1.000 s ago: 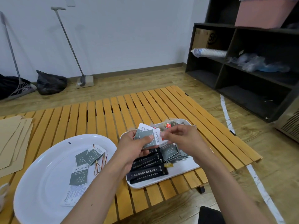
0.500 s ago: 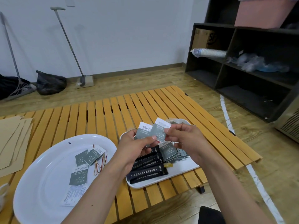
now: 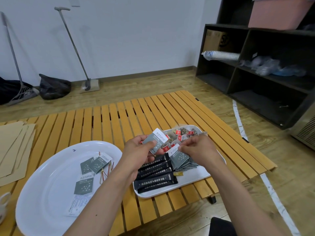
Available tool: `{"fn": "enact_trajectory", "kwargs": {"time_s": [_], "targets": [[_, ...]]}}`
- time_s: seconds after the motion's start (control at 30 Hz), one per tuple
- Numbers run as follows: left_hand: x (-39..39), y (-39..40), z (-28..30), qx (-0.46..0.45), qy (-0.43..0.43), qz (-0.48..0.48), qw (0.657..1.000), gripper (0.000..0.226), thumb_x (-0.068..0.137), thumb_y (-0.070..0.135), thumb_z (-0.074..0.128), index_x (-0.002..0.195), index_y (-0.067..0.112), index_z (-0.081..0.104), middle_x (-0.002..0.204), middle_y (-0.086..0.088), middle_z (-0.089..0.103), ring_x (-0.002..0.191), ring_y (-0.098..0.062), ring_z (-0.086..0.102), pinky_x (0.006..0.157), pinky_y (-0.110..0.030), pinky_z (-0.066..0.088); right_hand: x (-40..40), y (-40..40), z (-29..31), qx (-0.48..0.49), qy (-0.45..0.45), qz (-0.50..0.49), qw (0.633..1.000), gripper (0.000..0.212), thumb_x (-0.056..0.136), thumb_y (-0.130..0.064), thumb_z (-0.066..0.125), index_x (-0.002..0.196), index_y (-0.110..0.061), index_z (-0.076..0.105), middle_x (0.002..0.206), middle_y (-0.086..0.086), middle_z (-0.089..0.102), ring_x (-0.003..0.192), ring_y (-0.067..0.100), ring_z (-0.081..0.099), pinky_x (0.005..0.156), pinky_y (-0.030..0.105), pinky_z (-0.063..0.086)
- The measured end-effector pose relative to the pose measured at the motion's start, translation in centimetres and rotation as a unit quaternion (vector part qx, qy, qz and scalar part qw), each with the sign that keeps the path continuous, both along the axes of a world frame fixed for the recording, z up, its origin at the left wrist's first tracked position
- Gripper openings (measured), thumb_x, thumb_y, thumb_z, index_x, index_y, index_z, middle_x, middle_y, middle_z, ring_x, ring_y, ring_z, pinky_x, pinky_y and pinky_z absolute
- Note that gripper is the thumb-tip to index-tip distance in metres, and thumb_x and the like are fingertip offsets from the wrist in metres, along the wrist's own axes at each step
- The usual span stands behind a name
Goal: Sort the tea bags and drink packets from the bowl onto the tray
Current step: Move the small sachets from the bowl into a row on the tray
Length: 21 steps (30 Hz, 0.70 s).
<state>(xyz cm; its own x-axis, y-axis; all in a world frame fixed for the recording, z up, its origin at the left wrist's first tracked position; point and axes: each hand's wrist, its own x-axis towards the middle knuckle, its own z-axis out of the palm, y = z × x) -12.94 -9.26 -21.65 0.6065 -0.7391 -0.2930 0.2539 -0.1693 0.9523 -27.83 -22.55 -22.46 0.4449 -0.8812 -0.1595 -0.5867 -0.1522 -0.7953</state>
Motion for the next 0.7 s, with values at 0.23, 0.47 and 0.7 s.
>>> {"fn": "enact_trajectory", "kwargs": {"time_s": [0.23, 0.47, 0.7], "targets": [[-0.1, 0.0, 0.0, 0.003, 0.008, 0.005, 1.000, 0.024, 0.097, 0.011, 0.067, 0.121, 0.012, 0.063, 0.095, -0.009, 0.081, 0.079, -0.018, 0.079, 0.059, -0.024, 0.055, 0.0, 0.3, 0.2, -0.022, 0.031, -0.001, 0.999, 0.012, 0.082, -0.027, 0.083, 0.078, -0.018, 0.075, 0.076, -0.004, 0.074, 0.073, 0.014, 0.070, 0.078, 0.042, 0.062], [-0.1, -0.1, -0.2, 0.021, -0.014, 0.001, 1.000, 0.030, 0.088, 0.013, 0.078, 0.115, 0.015, 0.067, 0.102, -0.010, 0.079, 0.079, -0.019, 0.077, 0.058, -0.023, 0.056, -0.3, 1.1, 1.6, 0.025, -0.148, 0.017, 0.989, 0.018, 0.087, -0.035, 0.077, 0.088, -0.017, 0.076, 0.074, -0.006, 0.075, 0.061, -0.001, 0.065, 0.052, 0.011, 0.043], [-0.5, -0.1, -0.2, 0.040, -0.069, -0.023, 0.997, 0.019, 0.080, 0.025, 0.085, 0.093, 0.015, 0.076, 0.084, 0.001, 0.080, 0.069, -0.008, 0.069, 0.059, -0.023, 0.049, 0.0, 1.4, 1.9, 0.158, -0.240, 0.032, 0.957, 0.025, 0.084, -0.016, 0.081, 0.106, -0.009, 0.072, 0.096, 0.007, 0.079, 0.075, 0.009, 0.073, 0.063, 0.026, 0.046]]}}
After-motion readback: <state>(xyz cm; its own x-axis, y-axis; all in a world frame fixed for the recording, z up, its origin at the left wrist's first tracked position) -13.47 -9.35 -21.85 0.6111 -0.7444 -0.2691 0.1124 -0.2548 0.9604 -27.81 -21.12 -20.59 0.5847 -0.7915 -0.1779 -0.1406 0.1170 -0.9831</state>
